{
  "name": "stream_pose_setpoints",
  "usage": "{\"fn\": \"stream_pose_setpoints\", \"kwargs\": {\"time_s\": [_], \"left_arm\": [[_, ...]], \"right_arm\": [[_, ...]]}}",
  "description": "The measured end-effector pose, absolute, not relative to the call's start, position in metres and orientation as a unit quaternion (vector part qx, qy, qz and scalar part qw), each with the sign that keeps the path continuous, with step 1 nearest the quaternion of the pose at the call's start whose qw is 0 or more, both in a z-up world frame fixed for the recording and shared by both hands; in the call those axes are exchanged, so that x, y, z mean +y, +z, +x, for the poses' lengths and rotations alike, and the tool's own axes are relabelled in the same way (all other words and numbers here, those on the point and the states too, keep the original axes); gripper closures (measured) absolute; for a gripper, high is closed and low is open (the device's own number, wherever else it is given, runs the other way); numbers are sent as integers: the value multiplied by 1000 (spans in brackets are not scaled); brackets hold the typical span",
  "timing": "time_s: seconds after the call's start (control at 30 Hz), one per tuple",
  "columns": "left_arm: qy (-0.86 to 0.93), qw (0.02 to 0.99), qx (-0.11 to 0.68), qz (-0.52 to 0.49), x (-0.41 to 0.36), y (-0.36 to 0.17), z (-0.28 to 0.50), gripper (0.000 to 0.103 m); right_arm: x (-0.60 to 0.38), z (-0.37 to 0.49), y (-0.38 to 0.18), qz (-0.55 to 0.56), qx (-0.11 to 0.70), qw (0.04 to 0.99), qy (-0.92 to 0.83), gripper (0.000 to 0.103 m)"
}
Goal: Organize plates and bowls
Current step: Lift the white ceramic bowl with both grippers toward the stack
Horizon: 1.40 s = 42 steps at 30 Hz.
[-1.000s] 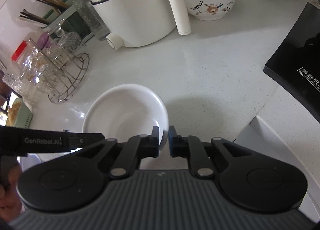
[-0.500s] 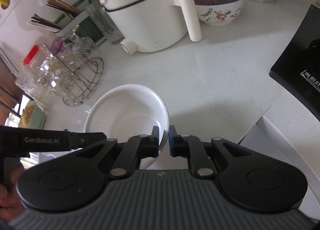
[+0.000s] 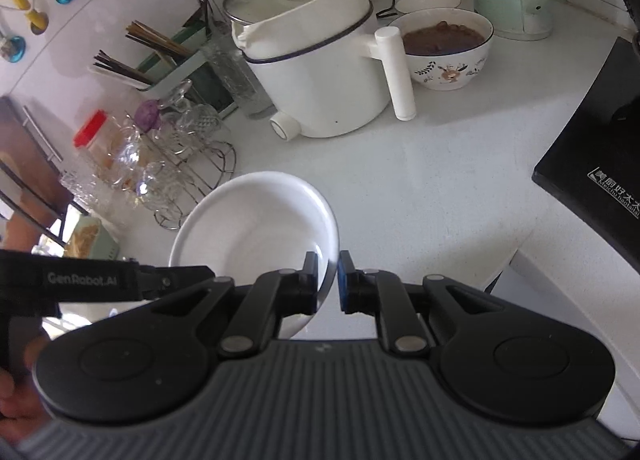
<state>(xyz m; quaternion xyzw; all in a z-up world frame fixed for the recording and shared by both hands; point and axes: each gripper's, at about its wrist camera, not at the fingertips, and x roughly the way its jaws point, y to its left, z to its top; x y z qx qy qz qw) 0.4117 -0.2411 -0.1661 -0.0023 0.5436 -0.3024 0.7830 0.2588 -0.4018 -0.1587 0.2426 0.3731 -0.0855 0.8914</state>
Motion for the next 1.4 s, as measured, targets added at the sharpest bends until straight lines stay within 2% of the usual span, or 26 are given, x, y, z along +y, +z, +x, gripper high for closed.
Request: {"fn": "stream_pose_setpoints", "kwargs": {"time_s": [0.7, 1.4], "left_arm": [[-285, 793, 535, -56, -184, -139, 402, 90], [-245, 814, 518, -96, -87, -110, 395, 89]], "right_arm": [[-366, 252, -131, 225, 362, 903, -47, 89], [-294, 263, -114, 223, 368, 903, 4, 88]]}}
